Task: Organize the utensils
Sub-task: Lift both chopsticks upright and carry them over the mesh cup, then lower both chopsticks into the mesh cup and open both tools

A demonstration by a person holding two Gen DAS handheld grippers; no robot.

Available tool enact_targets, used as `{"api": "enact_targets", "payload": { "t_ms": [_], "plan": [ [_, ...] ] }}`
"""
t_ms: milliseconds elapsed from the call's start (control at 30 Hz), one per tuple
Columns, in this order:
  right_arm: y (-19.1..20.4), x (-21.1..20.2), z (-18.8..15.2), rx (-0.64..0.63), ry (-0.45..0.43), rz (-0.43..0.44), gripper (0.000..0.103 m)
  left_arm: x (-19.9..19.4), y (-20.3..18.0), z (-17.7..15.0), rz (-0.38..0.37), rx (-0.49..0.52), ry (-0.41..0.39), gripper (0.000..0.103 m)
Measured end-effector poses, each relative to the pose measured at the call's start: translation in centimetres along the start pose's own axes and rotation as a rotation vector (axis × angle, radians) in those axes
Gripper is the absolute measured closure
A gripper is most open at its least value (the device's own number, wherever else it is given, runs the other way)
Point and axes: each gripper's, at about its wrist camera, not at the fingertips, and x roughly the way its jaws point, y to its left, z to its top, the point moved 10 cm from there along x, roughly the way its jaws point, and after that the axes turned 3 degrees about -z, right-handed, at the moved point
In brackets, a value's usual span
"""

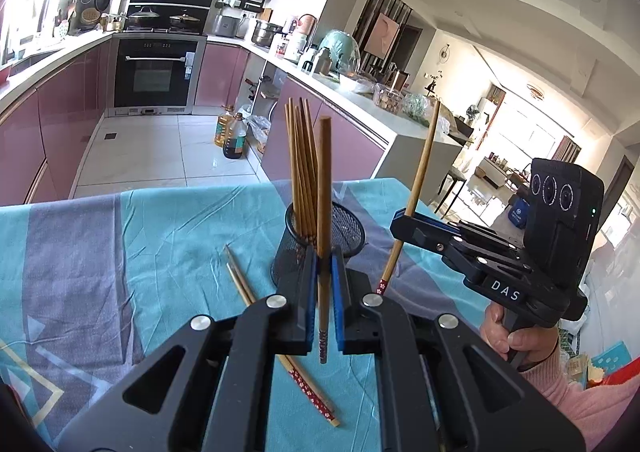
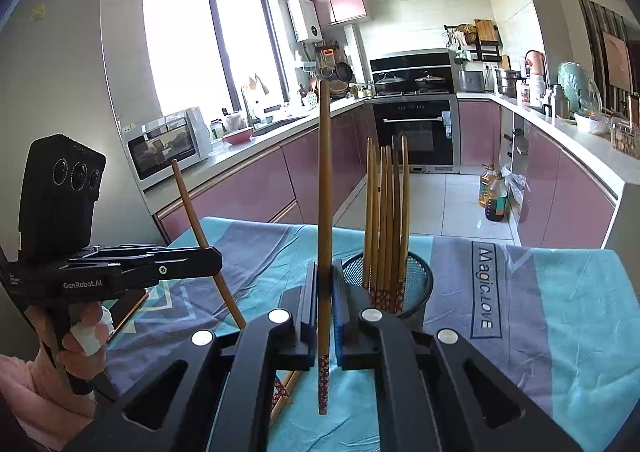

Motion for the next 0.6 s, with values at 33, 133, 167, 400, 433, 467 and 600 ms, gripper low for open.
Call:
{"api": "enact_targets", "payload": {
  "t_ms": [33, 133, 167, 400, 433, 467, 600],
  "plan": [
    [-0.2, 0.0, 0.3, -0.001, -0.005, -0.005, 0.097, 0.2, 0.0, 0.3, -0.001, 0.001, -0.004, 0.095],
    [-0.6, -0.1, 1.0, -0.002, -0.018, -0.015, 0.097, 0.3, -0.4, 1.2, -0.006, 0.006, -0.014, 0.095],
    [-0.7, -0.1, 1.4, -0.001, -0.022, -0.014, 0.097, 0.4, -0.5, 1.6, -0.005, 0.01, -0.019, 0.095],
    [-1.2, -0.5, 3.4, -0.012, -0.063, -0.031, 0.097, 0.2, -1.4, 4.0, -0.011, 0.027, -0.058, 0.095],
    [-1.2, -0.6, 3.8, -0.016, -0.07, -0.035, 0.097, 0.2, -1.5, 4.4, -0.01, 0.032, -0.064, 0.095],
    [-1.2, -0.6, 4.0, -0.019, -0.076, -0.036, 0.097, 0.2, -1.6, 4.8, -0.009, 0.035, -0.069, 0.095],
    [-1.6, -0.6, 4.9, -0.023, -0.091, -0.041, 0.097, 0.0, -2.2, 6.2, -0.009, 0.049, -0.09, 0.095]
  ]
}}
